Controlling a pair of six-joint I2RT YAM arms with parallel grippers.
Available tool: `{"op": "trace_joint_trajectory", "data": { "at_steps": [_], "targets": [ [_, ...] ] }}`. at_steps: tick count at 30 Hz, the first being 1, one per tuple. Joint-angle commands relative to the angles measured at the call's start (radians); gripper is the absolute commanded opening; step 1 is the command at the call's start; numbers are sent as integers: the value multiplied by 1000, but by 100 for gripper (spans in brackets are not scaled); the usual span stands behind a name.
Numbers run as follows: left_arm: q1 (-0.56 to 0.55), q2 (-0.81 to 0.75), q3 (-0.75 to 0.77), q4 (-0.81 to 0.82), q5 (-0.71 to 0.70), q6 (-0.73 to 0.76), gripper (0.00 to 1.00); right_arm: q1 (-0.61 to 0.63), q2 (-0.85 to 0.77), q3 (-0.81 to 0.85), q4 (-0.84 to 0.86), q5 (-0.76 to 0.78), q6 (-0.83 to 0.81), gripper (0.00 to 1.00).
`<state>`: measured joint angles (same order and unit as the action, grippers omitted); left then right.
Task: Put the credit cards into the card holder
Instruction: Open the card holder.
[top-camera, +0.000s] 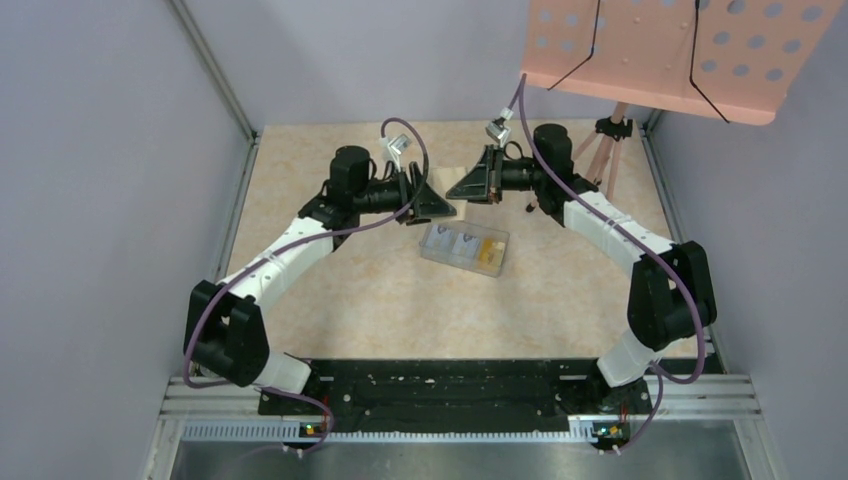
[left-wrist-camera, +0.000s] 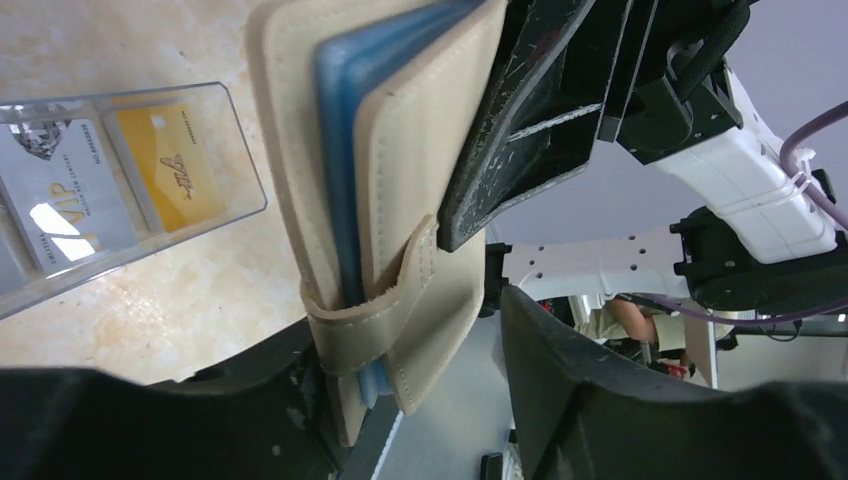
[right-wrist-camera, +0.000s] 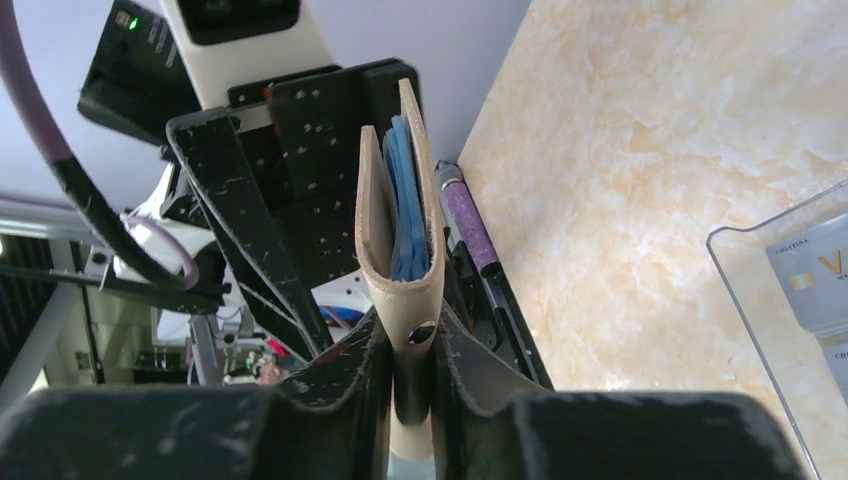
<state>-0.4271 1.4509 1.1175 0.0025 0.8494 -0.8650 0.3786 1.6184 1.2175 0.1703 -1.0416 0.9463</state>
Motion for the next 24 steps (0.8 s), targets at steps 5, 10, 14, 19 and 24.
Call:
{"op": "trace_joint_trajectory", "data": {
  "at_steps": [5, 10, 14, 19, 24],
  "targets": [
    [-7, 5, 49, 31, 4, 8, 41, 2, -40, 4, -42, 90, -9, 38],
    [-7, 10, 91, -36, -6, 46, 22, 2, -55, 14, -83, 118, -26, 59],
    [-6, 8, 161, -216, -55, 155, 15, 2, -72, 52, -211, 188, -101, 77],
    [-25, -3, 276, -534, -277, 383, 12, 2, -82, 112, -379, 289, -153, 93],
    [-114, -13, 377, -782, -677, 612, 9, 2, -79, 157, -447, 316, -145, 96]
  ]
}}
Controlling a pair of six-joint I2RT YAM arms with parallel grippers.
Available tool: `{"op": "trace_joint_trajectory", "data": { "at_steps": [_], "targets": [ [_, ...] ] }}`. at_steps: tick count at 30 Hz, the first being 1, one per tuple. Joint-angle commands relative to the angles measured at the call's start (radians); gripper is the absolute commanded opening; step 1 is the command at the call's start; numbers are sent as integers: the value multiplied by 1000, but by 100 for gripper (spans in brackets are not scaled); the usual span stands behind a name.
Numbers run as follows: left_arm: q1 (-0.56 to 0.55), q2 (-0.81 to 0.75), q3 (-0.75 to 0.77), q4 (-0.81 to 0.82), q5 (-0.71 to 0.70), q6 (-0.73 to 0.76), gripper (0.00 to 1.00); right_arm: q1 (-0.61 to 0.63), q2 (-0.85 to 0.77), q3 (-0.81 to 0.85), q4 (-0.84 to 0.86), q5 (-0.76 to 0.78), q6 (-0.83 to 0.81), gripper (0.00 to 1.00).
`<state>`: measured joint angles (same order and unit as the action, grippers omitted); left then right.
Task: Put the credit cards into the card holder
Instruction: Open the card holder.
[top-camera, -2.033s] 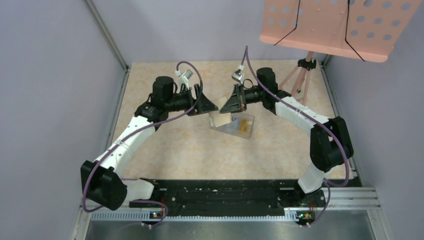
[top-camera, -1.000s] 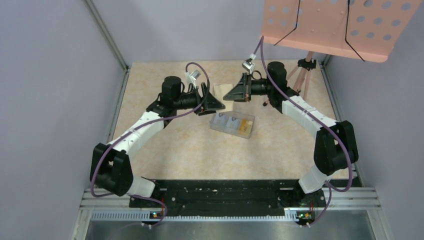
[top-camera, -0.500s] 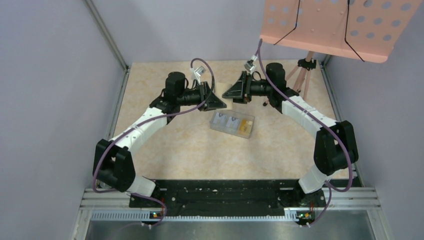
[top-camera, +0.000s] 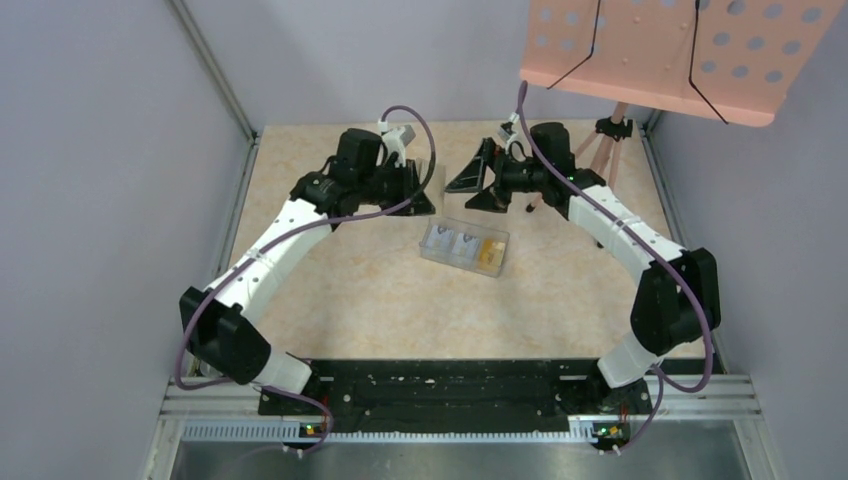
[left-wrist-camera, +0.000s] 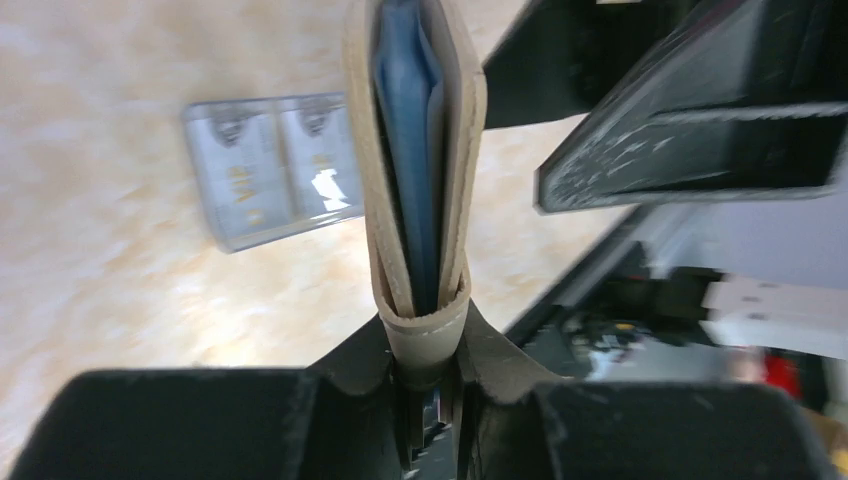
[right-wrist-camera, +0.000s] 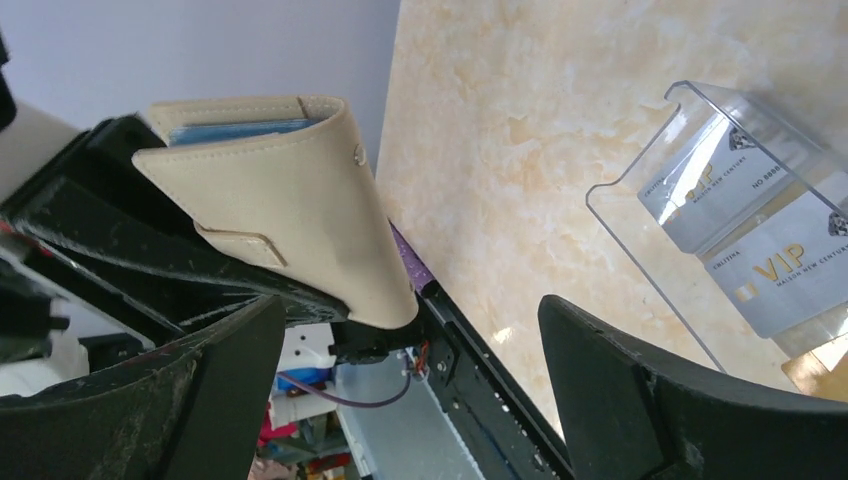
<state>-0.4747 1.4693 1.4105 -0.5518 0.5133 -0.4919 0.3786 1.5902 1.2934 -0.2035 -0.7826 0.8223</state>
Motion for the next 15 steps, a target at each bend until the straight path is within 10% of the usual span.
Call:
{"op": "trace_joint_trajectory", "data": {
  "at_steps": [1, 15],
  "targets": [
    [-91, -37, 93, -249, -428, 274, 9, 2, -49, 88, -82, 58, -19, 96],
    [-194, -244, -190, 140, -900, 1010, 0, -17, -23, 165, -110, 6, -9, 97]
  ]
}}
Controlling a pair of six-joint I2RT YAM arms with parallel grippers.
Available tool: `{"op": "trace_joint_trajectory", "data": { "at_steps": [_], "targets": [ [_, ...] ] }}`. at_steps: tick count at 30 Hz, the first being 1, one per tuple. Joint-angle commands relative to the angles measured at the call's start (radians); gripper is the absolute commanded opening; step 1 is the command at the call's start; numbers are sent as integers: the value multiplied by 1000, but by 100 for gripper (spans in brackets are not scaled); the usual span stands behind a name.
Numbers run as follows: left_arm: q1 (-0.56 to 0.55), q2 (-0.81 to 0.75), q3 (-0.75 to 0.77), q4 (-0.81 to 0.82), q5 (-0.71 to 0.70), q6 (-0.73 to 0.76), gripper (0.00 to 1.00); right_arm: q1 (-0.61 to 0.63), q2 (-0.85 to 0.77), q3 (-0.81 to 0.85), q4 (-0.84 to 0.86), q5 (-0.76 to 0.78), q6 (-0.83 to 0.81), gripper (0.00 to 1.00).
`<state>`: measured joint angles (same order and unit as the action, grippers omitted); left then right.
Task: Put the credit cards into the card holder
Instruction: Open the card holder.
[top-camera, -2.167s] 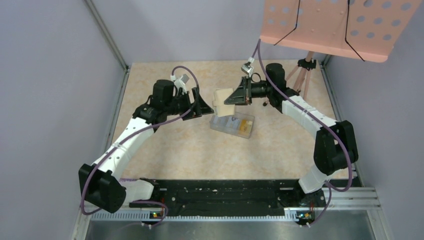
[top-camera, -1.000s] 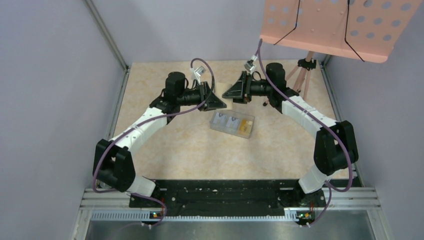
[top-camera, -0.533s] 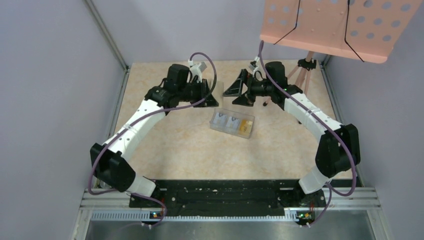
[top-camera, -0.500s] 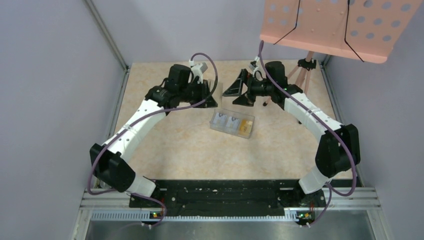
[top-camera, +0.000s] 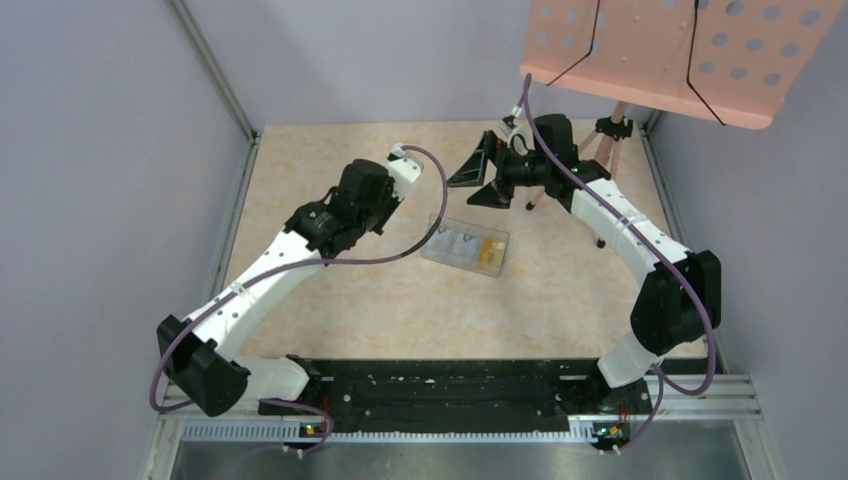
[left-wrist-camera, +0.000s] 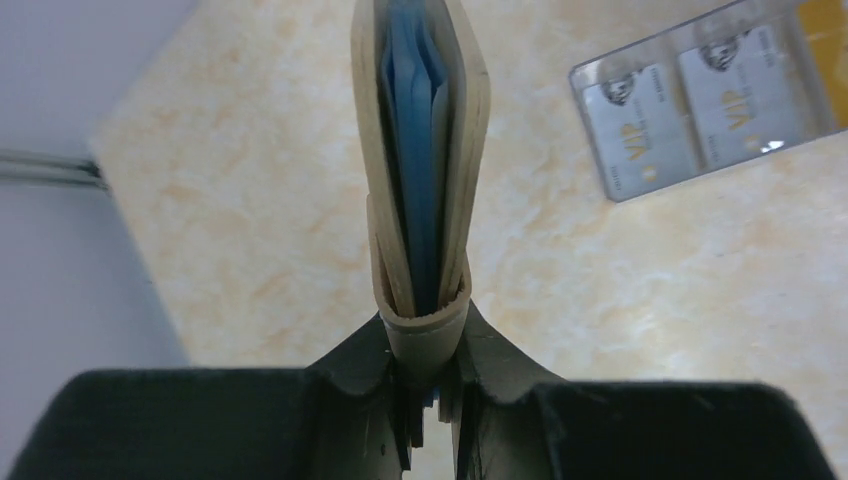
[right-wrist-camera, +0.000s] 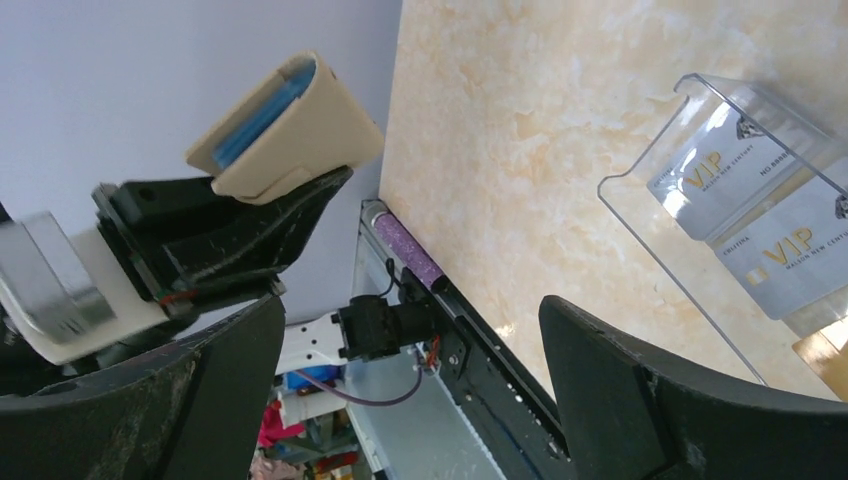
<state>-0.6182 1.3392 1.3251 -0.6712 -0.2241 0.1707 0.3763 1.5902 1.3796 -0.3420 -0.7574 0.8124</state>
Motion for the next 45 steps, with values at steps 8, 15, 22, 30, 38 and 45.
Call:
{"op": "trace_joint_trajectory", "data": {
  "at_steps": [8, 15, 22, 30, 38, 45],
  "targets": [
    [-208, -173, -358, 638, -401, 925, 0, -20, 14, 126, 103, -101, 96, 98],
    [-282, -81, -378, 848, -577, 1154, 0, 13, 23, 44, 280, -167, 260, 98],
    [-314, -33, -410, 1052, -676, 1294, 0, 64, 82, 54, 361, -183, 336, 97],
    [-333, -44, -389, 1028, -693, 1290, 0, 83, 148, 84, 423, -202, 381, 81],
    [-351, -30, -385, 1020, -714, 1286, 0, 94, 170, 70, 576, -235, 488, 23],
    [-353, -6, -311, 829, -757, 1065, 47, 87, 163, 86, 434, -207, 346, 0]
  ]
}}
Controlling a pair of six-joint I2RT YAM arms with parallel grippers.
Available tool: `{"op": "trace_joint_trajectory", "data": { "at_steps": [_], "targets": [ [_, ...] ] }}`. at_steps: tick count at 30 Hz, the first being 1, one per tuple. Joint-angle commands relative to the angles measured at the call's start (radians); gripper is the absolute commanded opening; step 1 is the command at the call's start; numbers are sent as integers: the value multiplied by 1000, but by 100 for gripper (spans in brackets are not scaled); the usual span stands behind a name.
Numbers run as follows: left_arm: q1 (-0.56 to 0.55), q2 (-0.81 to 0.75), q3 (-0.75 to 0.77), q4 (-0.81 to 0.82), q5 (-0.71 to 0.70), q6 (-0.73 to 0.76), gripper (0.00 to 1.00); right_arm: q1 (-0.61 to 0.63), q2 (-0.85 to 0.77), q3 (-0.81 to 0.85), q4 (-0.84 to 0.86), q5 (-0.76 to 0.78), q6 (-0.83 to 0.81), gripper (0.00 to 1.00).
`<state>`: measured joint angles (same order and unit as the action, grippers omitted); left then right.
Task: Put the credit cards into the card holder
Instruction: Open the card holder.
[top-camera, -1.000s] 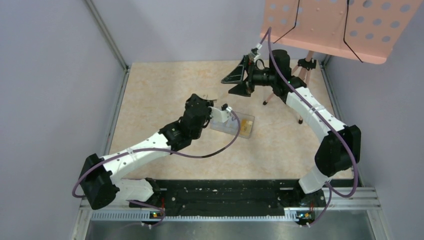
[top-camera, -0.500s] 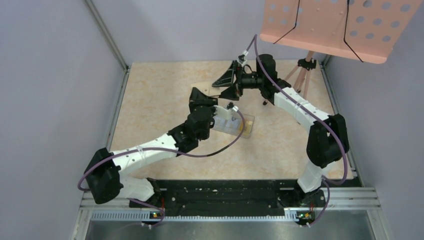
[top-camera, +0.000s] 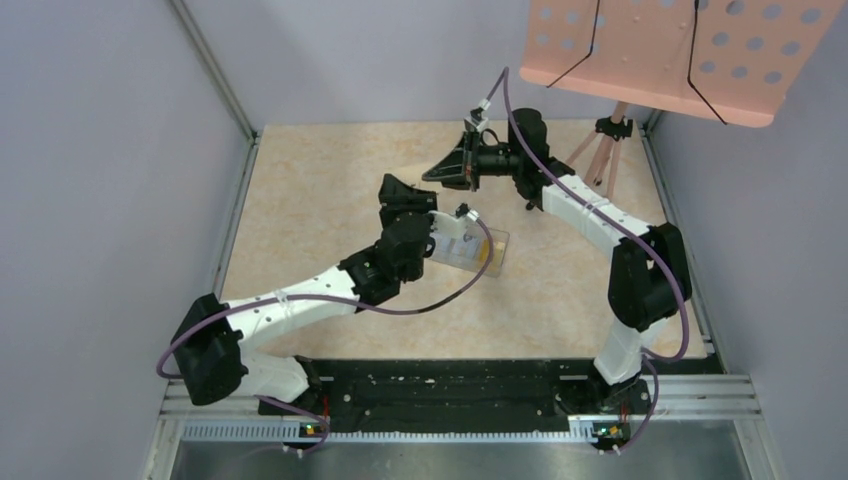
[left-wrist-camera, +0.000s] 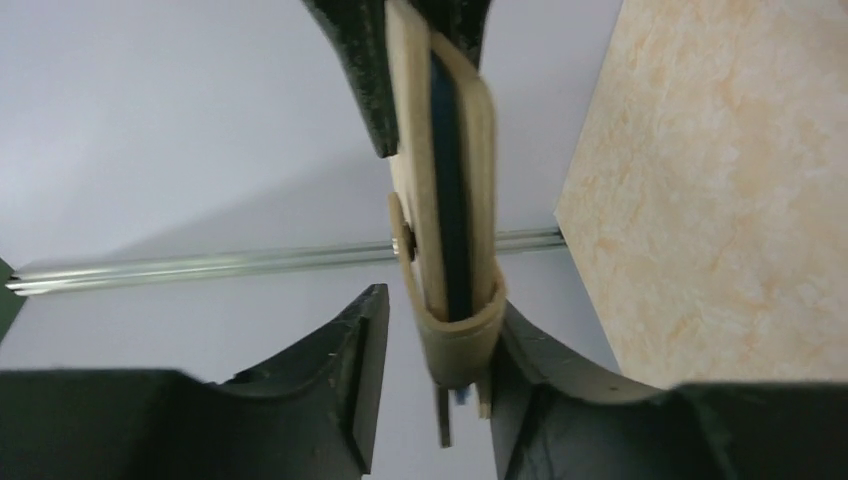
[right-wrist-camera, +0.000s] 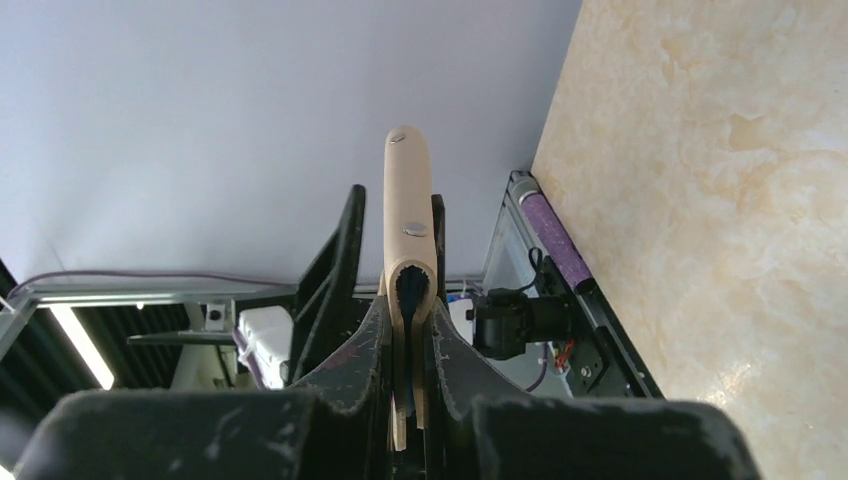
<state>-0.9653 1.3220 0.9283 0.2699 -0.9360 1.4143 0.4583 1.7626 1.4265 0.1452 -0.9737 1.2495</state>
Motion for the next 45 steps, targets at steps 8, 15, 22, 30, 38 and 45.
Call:
{"op": "trace_joint_trajectory", "data": {
  "at_steps": [8, 15, 22, 30, 38, 45],
  "targets": [
    [-6, 56, 243, -728, 115, -894, 59, -39, -29, 33, -317, 61, -323, 0],
    [1, 111, 305, -953, 461, -1392, 62, -94, -71, -54, -449, 98, -469, 0],
    [111, 68, 282, -844, 963, -1613, 63, -109, -95, -86, -553, 127, -582, 0],
    [552, 53, 167, -486, 1727, -2050, 62, -109, -118, -75, -658, 124, -696, 0],
    [704, 145, 176, -353, 2062, -2198, 61, -106, -127, -73, -688, -25, -784, 0],
    [703, 198, 315, -756, 2131, -1840, 60, -65, -102, -19, -806, -127, -910, 0]
  ]
}}
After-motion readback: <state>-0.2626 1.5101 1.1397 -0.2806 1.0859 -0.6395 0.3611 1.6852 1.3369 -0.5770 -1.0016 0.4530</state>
